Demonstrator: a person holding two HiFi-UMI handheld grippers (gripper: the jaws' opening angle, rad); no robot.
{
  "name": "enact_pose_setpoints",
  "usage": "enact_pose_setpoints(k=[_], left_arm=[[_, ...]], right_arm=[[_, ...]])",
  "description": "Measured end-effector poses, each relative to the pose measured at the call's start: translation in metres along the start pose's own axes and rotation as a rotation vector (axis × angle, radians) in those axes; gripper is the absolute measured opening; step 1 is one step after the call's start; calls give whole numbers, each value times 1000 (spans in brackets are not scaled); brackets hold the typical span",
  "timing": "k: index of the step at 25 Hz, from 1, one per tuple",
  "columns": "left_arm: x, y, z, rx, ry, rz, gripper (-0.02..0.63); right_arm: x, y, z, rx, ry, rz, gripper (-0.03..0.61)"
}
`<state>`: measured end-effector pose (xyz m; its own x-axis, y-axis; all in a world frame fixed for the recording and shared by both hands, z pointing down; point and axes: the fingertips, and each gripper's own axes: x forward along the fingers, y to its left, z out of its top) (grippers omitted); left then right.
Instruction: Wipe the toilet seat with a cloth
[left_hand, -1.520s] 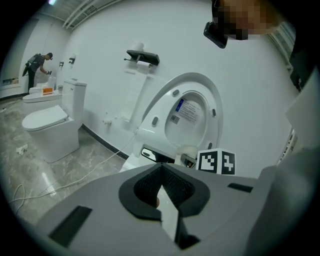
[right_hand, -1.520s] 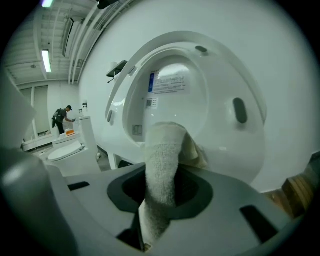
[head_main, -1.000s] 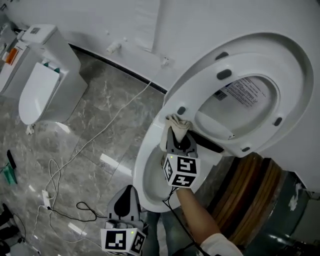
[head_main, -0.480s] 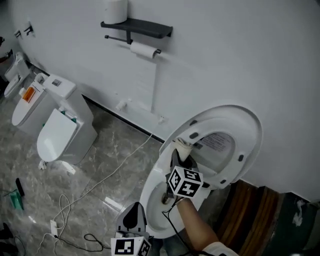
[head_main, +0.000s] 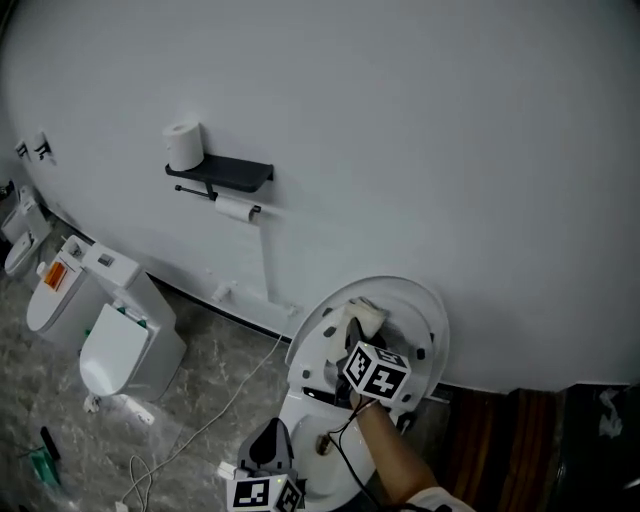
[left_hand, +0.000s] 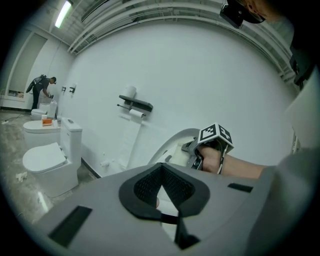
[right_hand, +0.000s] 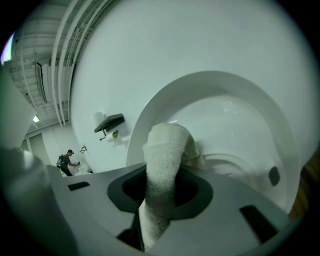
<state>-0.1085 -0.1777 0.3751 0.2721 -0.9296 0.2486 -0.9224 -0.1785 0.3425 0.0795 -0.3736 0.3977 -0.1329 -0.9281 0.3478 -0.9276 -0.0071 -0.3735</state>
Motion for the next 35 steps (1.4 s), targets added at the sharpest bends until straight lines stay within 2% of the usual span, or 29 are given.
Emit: enact_pose_setpoints(k=[5,9,13,15,17,20,21,23,25,29,32,35], left_arm=[[20,-49,15,40,-7,-87,1],[38,-80,9,66,2,-149,0],[50,-105,1,98,44,-199,1],[59,-117,-7,124,97,-257,1],[71,-132,-12,154,156,-338,0],[102,-154,5,232,179,-441,4],[116,-160,15,281,178,-467,26],[149,-168,28,414,190,-508,160],[184,-172,34,517,233,-527,205],[249,-172,41,611,315,-495,206],[273,-169,28,695,382,-467,206],[282,-165,26,697,408,-463,206]], right_arm=[[-30,-52,41,75,-61,-47,89],[-44,-99,37,142,-62,-89,89],[-44,-108,31,125,-51,-81,89],[-43,-108,35,118,-49,-81,89],[-43,-107,36,112,-35,-56,89],[-60,-103,36,117,-13,55,89],[-71,-102,35,130,-10,98,89],[-98,-105,31,156,1,152,89],[-122,-111,27,171,20,174,89],[-150,-121,32,225,18,211,89],[-162,-129,35,259,3,229,89],[-166,-139,36,289,-4,237,89]])
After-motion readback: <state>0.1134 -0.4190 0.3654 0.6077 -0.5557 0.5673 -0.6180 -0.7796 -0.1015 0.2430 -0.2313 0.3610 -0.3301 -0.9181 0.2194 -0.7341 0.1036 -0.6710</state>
